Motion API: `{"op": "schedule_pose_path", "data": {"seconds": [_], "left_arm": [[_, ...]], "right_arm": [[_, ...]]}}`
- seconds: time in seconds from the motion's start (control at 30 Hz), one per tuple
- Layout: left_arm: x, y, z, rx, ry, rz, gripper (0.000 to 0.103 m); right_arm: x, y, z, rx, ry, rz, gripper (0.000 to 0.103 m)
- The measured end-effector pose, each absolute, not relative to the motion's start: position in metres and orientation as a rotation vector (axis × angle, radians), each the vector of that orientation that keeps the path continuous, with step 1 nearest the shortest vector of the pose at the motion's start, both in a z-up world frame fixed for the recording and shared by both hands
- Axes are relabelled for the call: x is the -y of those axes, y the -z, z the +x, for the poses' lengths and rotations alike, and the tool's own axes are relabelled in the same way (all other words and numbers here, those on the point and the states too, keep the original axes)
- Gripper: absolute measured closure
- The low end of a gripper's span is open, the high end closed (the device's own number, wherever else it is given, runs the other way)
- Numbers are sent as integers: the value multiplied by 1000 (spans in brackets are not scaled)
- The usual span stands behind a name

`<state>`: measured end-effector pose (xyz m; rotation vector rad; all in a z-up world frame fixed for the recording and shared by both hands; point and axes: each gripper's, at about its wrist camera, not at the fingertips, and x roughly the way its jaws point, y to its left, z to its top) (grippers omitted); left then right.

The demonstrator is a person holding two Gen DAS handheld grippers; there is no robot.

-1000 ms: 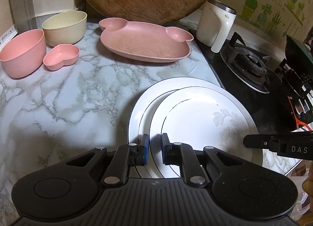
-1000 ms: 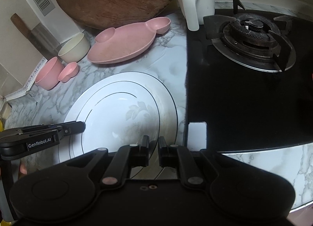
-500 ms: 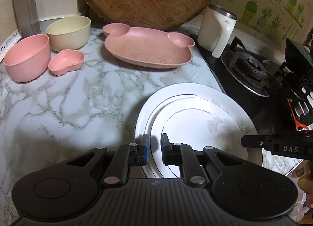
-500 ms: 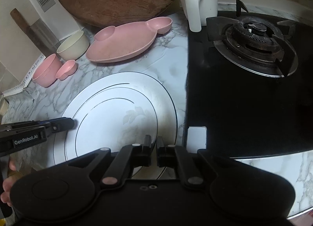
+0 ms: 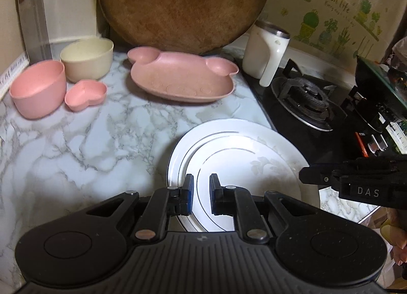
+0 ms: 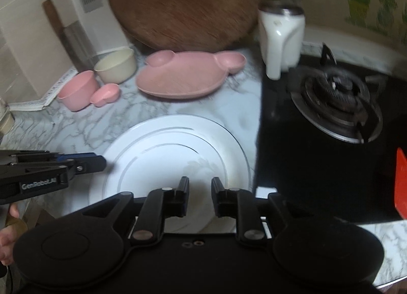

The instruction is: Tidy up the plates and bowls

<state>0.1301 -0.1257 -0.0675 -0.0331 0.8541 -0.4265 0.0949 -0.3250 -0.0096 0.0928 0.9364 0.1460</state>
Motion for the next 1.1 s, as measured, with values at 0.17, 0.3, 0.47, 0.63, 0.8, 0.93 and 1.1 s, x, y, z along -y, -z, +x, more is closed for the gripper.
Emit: {"op": "schedule_pose_path", "data": {"seconds": [0.17, 0.3, 0.47, 0.63, 0.8, 0.93, 1.1], "left_arm": [[119, 55, 122, -810, 424, -18, 91], [113, 46, 114, -772, 415, 6, 91], [101, 39, 108, -751, 415, 15, 91], [87, 32, 103, -731, 413, 10, 79], [73, 22, 99, -678, 411, 4, 47], [67, 15, 102, -664, 412, 3, 44], [63, 9, 114, -648, 407, 2, 27]], "right_arm": [[307, -3, 89, -890, -154, 56, 80], [296, -10, 82, -860, -154, 57, 69], [283, -17, 75, -835, -145, 63, 60], [271, -25, 70, -810, -141, 67, 49], [261, -32, 68, -787, -139, 65, 40], [258, -37, 73, -767, -130, 60, 30], [258, -41, 90, -756, -130, 53, 18]]}}
